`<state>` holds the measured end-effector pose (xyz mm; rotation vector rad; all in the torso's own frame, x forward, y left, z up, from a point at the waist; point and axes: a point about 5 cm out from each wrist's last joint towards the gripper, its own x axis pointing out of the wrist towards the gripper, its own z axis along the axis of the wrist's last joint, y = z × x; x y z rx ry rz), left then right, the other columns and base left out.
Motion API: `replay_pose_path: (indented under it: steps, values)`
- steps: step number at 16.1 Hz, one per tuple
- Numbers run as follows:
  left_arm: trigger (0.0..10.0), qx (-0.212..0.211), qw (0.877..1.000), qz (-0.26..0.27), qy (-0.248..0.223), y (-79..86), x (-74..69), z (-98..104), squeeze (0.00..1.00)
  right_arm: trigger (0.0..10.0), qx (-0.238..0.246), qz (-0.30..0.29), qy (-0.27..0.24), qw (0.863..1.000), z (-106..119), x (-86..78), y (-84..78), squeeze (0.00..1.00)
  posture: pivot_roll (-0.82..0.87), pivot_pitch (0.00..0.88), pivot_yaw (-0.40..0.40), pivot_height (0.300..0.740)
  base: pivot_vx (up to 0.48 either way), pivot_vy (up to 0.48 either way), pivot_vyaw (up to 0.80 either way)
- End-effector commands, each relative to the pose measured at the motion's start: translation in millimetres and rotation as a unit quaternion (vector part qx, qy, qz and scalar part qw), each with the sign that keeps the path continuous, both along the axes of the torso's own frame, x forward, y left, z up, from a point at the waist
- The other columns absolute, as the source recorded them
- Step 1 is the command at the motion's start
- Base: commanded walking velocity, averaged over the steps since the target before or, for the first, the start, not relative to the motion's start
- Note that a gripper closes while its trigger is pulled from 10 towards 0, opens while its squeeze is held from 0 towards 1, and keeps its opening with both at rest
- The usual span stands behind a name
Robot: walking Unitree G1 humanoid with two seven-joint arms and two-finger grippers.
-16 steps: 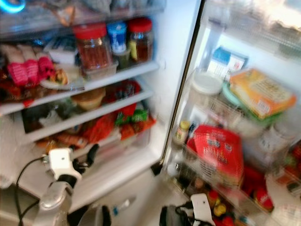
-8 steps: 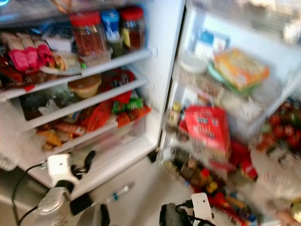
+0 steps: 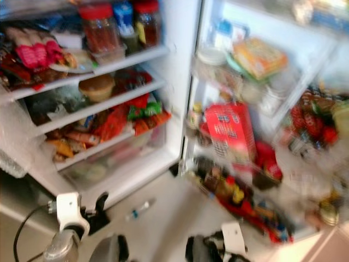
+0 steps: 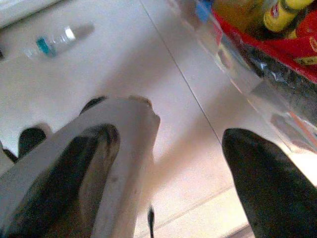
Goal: Restocking fridge
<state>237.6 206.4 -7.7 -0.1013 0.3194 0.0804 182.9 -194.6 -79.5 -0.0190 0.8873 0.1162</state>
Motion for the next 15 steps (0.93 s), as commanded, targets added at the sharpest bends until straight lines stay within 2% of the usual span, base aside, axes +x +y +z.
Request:
replay_pose_path:
  steps: [1,3,5,7,9,15]
  values:
    - [10.0,0.004,0.999,0.001,0.044,4.3,-6.3,-12.6,0.0,10.0,0.004,-0.001,0.045,0.999,-11.2,-21.6,2.6,0.0,-0.1,0.117,-0.034,0.632,0.0,0.0,0.0]
    - [10.0,0.002,0.997,0.0,0.077,6.2,-11.3,-22.0,0.0,10.0,0.004,-0.001,0.046,0.999,-11.3,-21.5,3.2,0.0,-0.1,0.117,-0.033,0.632,0.0,0.0,0.0]
    - [10.0,0.002,0.99,0.006,0.139,10.2,-24.4,-39.2,0.0,10.0,0.005,-0.001,0.045,0.999,-11.3,-21.4,3.9,0.0,-0.1,0.114,-0.029,0.632,0.0,0.0,0.0]
    - [10.0,0.007,0.983,0.012,0.181,11.7,-35.8,-50.1,0.0,10.0,0.005,-0.002,0.046,0.999,-11.6,-21.8,4.2,0.0,-0.1,0.111,-0.025,0.632,0.0,0.48,0.0]
    - [10.0,0.009,0.979,0.022,0.202,11.9,-43.6,-56.4,0.0,10.0,0.005,0.002,0.046,0.999,-11.7,-22.1,4.6,0.0,-0.1,0.106,-0.025,0.632,0.0,0.48,0.0]
    - [10.0,0.009,0.972,0.028,0.232,11.3,-54.9,-65.5,0.0,10.0,0.006,0.003,0.046,0.999,-12.1,-23.3,4.7,0.0,-0.1,0.09,-0.021,0.632,0.0,0.48,0.0]
